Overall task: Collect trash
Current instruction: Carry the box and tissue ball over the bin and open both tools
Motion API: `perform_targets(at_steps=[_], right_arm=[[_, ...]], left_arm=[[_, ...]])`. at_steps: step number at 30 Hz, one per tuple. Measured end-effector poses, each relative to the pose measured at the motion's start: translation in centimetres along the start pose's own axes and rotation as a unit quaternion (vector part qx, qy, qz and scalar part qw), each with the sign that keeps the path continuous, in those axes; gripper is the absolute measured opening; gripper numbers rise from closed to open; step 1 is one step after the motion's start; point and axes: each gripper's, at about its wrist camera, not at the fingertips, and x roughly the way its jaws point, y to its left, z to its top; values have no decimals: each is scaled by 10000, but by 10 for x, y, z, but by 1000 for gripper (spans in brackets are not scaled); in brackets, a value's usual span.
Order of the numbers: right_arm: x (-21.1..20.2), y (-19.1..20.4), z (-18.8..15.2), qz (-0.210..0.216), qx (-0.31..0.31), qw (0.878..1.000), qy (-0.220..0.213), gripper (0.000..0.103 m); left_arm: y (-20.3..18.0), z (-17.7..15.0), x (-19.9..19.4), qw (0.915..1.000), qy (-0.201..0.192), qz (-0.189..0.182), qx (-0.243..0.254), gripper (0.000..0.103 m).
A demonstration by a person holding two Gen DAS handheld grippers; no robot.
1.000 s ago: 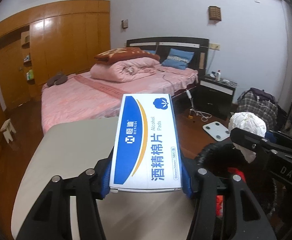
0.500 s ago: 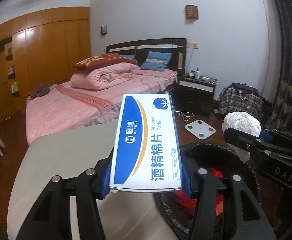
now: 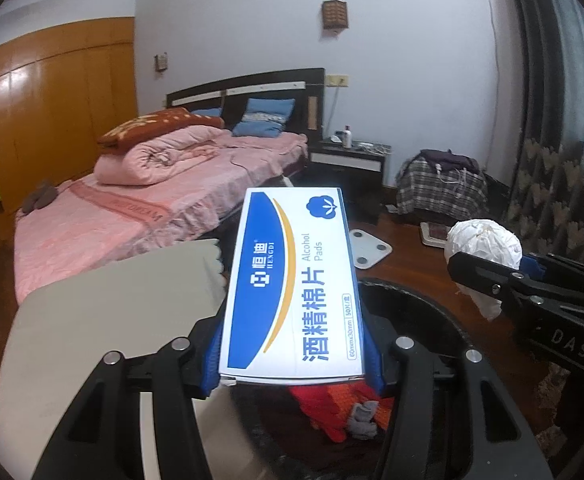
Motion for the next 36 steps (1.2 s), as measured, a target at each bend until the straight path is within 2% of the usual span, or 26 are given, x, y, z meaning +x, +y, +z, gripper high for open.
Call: perform_targets(at_steps=[12,23,24,25,26,27,29,31,33,36], right_arm=[[13,-40,-19,-270,256,9991,199,38],[49,-51,-24,-258,289,9984,414,39],[52,-53,-24,-278,288,9983,428,41],[55,-56,-24,-308,287,9981,440,51],[57,-57,-24,-366,293,9979,446,57],[58,-59,-24,-411,307,9977,444,64],[58,-64,-24,-469,350,9974,426,70],[55,-66,-23,-530,373,9972,365,83],[50,-67,-22,-583,375,9971,317,91],[43,-66,-21,-606,407,9968,328,96]], left_arm=[[-29,-8,43,9990,239,-304,204,54],[-24,-17,83,9977,563,-340,139,54],[-23,-17,86,9973,601,-396,127,54],[-22,-17,90,9965,661,-492,126,55],[-22,-17,94,9959,707,-553,141,58],[-21,-18,96,9957,731,-552,158,62],[-18,-18,98,9958,706,-558,171,66],[-13,-17,96,9963,666,-528,124,71],[-8,-15,92,9969,625,-469,78,77],[0,-11,83,9979,549,-348,47,84]])
